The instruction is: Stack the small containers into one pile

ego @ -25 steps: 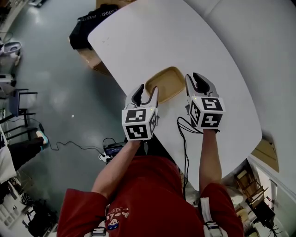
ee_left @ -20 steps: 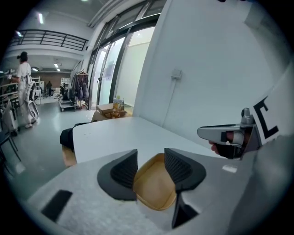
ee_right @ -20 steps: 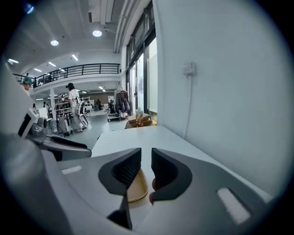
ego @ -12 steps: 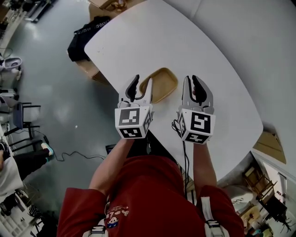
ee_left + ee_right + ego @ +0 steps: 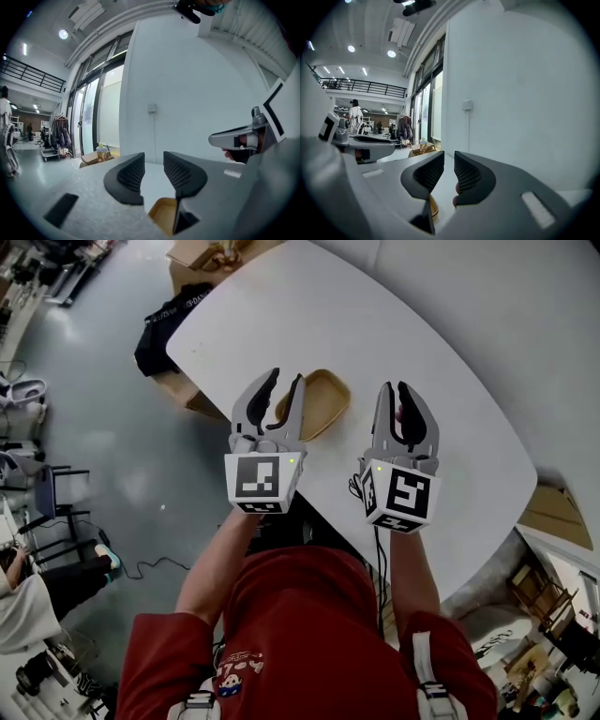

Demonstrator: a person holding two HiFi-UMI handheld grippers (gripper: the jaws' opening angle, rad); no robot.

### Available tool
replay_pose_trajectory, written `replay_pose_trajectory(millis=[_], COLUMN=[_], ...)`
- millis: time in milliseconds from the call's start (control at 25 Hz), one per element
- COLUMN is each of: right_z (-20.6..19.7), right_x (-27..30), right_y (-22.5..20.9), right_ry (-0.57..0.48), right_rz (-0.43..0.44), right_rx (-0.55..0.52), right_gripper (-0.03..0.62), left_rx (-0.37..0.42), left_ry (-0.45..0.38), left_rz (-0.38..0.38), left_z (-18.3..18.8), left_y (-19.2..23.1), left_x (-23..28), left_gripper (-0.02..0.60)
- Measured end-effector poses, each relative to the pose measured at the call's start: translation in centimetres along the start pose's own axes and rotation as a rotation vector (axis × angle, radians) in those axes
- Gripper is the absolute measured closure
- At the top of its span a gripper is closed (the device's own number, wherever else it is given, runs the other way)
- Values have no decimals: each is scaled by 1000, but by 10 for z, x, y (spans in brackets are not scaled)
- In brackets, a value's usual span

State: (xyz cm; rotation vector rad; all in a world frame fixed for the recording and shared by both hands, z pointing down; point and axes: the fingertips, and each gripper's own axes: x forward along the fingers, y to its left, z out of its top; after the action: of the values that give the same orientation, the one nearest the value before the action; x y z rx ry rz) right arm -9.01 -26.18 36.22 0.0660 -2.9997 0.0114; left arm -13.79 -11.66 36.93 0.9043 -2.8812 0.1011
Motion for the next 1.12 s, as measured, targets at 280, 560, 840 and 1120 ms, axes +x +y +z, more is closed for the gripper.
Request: replay_pose_trajectory(millis=[280,560,840,1120], right_z=[23,42,64,75], right_x=[-15,-4,-2,-23], right_y=[2,30,77,102], right_ry=[-63,-101,-160,-178], right_rz=[-122,-328,-489,-598], right_rx=[-3,-20,1,-4], right_gripper=[533,531,531,536], left_rx=[9,41,81,37], left_ry=[-65,-158,-111,-170], left_rz=[-108,-300,-512,-641], left_z=[24,45,53,74], left_y=[4,32,60,57], left_x=[6,23,26,12], left_gripper=[460,460,462,469])
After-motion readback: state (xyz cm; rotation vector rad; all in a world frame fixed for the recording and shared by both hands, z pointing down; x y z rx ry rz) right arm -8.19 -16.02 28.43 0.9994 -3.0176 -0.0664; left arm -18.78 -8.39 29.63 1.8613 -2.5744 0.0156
